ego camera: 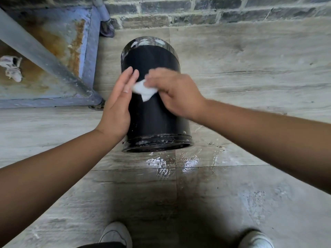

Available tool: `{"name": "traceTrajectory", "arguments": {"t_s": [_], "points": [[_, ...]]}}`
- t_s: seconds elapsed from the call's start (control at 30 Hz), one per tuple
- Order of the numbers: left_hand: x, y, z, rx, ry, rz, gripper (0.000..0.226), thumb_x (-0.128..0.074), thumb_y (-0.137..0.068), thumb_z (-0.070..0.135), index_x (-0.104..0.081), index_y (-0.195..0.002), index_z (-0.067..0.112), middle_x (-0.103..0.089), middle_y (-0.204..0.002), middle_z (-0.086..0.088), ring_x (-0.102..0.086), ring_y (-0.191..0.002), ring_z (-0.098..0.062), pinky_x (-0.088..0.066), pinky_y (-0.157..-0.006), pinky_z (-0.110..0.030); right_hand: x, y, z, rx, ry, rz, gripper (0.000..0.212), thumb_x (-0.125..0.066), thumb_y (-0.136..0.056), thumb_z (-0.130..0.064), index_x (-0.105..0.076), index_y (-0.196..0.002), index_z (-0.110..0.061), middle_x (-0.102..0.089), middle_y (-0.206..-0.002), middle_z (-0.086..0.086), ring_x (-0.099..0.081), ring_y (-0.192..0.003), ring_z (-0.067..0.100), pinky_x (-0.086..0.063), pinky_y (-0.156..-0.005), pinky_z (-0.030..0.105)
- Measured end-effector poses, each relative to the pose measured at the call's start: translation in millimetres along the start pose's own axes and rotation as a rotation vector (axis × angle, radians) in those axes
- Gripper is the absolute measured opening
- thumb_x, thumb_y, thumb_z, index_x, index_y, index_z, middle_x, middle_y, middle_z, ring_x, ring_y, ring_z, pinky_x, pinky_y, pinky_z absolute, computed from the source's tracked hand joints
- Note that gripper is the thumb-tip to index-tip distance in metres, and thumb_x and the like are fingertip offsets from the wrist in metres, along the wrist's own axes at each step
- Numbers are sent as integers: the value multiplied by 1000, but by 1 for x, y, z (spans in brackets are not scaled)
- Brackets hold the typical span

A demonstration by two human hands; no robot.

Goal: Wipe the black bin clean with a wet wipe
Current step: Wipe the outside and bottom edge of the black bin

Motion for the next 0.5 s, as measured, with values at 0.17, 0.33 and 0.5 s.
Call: {"name": "traceTrajectory", "arguments": {"t_s": [0.17,0.33,0.5], "points": [[15,7,0,4,-169,102,41,-35,-102,17,-42,-142,14,-38,-151,3,-33,-139,2,-25,-113,-16,-14,83,-34,76,-290,-140,37,-52,-77,21,-72,-105,8,-70,-113,24,-64,-113,39,-49,-103,49],[44,-2,-9,113,-244,258,46,-62,-86,32,-55,-132,28,-50,-140,14,-46,-125,9,-40,-103,-17,-9,116,-21,-55,-453,-12,32,-48,-86,11,-74,-100,-1,-69,-104,14,-64,-100,21,-50,-94,25],[63,-8,-18,255,-255,270,79,-70,-71,58,-39,-142,38,-54,-136,18,-56,-118,1,-49,-97,-29,-39,97,66,-1171,-705,282,26,-55,-93,-7,-65,-78,-25,-59,-71,2,-51,-72,21,-39,-64,35]]}}
Point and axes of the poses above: each hand's wrist, its own y-axis away from the middle knuckle, its own x-axis out of the back of the hand, z = x × y, the point moved 2 cm from there along -y, towards the middle knuckle
